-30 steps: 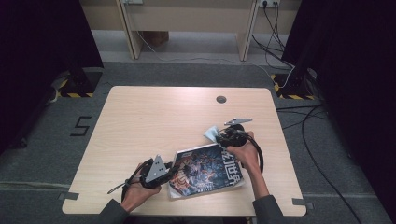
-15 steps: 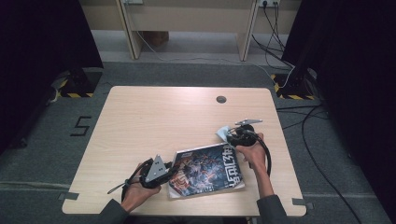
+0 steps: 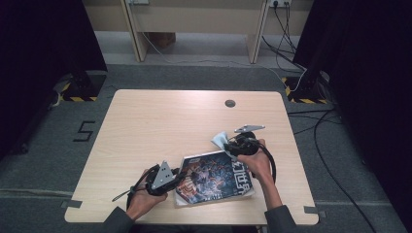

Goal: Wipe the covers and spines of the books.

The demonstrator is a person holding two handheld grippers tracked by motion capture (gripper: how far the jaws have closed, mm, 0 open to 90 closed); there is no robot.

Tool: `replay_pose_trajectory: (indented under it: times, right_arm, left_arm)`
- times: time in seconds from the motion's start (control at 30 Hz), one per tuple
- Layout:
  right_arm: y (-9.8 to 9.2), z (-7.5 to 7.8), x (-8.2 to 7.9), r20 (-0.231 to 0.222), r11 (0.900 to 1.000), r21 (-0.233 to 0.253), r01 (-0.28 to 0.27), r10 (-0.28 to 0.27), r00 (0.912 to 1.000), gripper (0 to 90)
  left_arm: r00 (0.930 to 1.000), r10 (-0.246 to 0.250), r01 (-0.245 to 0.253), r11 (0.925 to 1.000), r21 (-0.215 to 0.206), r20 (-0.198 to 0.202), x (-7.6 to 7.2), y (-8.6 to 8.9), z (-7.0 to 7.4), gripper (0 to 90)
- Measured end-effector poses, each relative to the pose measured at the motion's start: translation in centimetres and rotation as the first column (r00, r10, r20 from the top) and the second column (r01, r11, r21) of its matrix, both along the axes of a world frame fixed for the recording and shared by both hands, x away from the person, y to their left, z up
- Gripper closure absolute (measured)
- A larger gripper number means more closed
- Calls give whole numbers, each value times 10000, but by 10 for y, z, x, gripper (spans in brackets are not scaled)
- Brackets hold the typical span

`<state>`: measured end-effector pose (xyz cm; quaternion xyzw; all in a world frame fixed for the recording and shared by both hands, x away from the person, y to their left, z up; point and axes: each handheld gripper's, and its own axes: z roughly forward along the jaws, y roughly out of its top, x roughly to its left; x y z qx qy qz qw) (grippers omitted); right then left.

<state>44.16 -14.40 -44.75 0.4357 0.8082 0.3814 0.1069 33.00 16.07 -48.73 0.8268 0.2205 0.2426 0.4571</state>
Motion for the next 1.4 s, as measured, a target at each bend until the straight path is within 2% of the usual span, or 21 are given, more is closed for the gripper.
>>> replay_pose_trajectory:
  times: [0.1, 0.17, 0.37, 0.67, 0.73, 0.9, 1.0, 1.13, 1.2, 1.4]
  right_arm:
    - [-14, -8, 7, -223, 9983, -117, 579, -582, 9981, 760]
    - [-26, -14, 11, -223, 9928, -502, 1090, -1102, 9937, 760]
    - [-50, -26, 18, -456, 9810, -615, 1841, -1871, 9813, 760]
    - [-49, -27, 19, -427, 9836, -552, 1716, -1740, 9838, 759]
    - [-46, -25, 17, -435, 9885, -324, 1479, -1492, 9879, 760]
    - [-30, -16, 14, -261, 9957, -157, 915, -919, 9954, 763]
    - [-30, -18, 20, -231, 9930, -538, 1055, -1069, 9940, 762]
    - [-35, -25, 26, -395, 9892, -608, 1336, -1361, 9899, 763]
    - [-43, -29, 31, -464, 9840, -715, 1632, -1667, 9849, 764]
    - [-52, -31, 31, -523, 9795, -746, 1869, -1910, 9802, 765]
  left_arm:
    - [10000, -21, 21, 10000, -3, 4, 1, 0, 0, 780]
    - [10000, -6, 6, 10000, -65, -39, 0, 1, 0, 781]
    - [10000, -3, 3, 10000, -40, -29, 1, 1, 0, 779]
    - [10000, -37, 37, 10000, -62, -66, 2, 1, -1, 778]
    - [10000, -38, 38, 10000, -77, -32, 1, 1, -1, 778]
    - [10000, -85, 85, 9999, -85, 2, 1, 1, 0, 778]
    - [9999, -94, 95, 9999, -72, 41, 1, 1, 0, 778]
    - [10000, -85, 85, 10000, -31, 28, 1, 1, -1, 777]
    - [9999, -108, 108, 9999, -65, 25, 1, 1, 0, 775]
    - [9999, -98, 98, 9999, -66, 44, 1, 1, 0, 775]
